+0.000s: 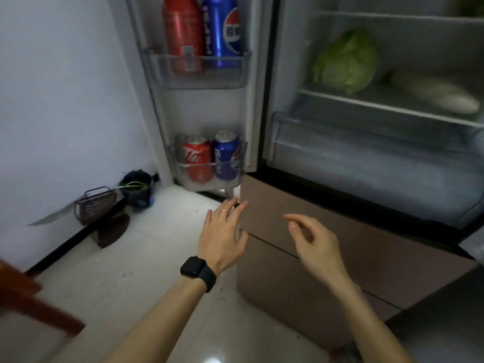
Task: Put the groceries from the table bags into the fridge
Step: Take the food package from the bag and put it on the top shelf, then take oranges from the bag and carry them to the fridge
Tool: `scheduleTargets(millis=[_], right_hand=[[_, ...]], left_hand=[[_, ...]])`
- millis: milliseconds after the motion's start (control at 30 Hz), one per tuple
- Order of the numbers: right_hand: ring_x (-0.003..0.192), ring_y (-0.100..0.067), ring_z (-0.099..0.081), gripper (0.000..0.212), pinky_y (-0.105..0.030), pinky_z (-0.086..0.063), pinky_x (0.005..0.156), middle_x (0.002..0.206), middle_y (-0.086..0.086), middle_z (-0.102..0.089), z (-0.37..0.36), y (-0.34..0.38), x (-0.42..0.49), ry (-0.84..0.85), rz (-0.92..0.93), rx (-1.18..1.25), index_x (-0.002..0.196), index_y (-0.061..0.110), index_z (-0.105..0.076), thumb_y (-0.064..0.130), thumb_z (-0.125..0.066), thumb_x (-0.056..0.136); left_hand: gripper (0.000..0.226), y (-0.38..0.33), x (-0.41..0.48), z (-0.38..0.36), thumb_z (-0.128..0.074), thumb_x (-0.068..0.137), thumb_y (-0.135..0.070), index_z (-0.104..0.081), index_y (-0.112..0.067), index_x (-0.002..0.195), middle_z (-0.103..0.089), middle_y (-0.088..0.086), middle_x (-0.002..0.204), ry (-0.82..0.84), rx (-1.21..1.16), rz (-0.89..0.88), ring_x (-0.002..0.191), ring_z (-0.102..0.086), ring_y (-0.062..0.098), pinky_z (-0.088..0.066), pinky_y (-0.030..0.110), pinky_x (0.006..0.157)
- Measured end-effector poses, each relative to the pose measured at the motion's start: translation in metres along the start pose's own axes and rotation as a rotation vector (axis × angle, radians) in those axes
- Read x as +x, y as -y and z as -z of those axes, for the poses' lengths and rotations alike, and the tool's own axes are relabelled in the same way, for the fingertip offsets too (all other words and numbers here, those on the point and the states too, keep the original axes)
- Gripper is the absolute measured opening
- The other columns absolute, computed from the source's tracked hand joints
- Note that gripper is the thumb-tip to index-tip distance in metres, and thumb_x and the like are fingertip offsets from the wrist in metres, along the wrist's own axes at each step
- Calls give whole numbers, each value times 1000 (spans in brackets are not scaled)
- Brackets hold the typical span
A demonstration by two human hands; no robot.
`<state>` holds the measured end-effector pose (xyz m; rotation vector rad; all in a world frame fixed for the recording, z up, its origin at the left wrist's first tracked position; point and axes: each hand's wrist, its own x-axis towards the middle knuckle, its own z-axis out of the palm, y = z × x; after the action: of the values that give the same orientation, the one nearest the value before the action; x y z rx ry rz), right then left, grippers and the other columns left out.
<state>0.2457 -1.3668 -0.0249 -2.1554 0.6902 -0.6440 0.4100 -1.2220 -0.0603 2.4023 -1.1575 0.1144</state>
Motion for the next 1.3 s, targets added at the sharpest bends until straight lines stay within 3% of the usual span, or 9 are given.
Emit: scheduleTargets(millis=[100,267,500,667,833,1067,1300], right_hand=[[120,-6,-50,26,-17,-32,99,127,18,-60,-65,30,-31,129,138,-165,122,36,-68,33,-53,101],[131,-16,-43,34,-31,-31,111,139,12,-57,-175,99,-89,307,290,-315,132,36,-63,41,-48,102],[142,-14,-34,40,-34,-29,116,147,14,-51,-320,218,-181,545,457,-304,140,38,-54,47,-42,103],[144,-14,-30,42,-35,-30,117,149,15,-48,-393,292,-221,651,568,-286,143,38,-51,47,-42,103],[143,-15,-34,41,-34,-31,116,148,14,-50,-457,339,-230,698,654,-281,142,38,-53,47,-45,102],[137,-17,-42,40,-35,-36,113,143,11,-56,-558,393,-189,715,762,-235,137,35,-58,43,-50,99],[135,-16,-42,42,-32,-34,111,144,9,-54,-653,446,-130,791,717,-166,139,31,-54,41,-53,99]], left_hand=[[59,68,-65,26,-49,93,-39,-34,-35,150,-36,-2,157,29,74,104,147,-25,20,-24,48,118],[51,177,-187,91,-49,94,-40,-42,-39,144,-43,-5,152,37,157,307,140,-36,24,-30,42,114],[48,296,-351,201,-52,95,-37,-47,-36,143,-47,-4,149,-69,203,619,138,-38,20,-27,41,115],[48,352,-418,258,-52,94,-36,-47,-36,142,-46,-4,150,-135,223,755,139,-37,19,-27,40,115],[48,413,-456,282,-52,95,-37,-45,-38,143,-45,-5,150,-178,200,864,141,-35,18,-28,40,117],[50,516,-442,307,-52,96,-37,-43,-34,145,-45,-4,150,-178,227,941,139,-36,18,-28,39,115],[49,619,-402,342,-50,95,-39,-42,-37,144,-47,-5,147,-92,295,980,138,-39,18,-30,44,114]])
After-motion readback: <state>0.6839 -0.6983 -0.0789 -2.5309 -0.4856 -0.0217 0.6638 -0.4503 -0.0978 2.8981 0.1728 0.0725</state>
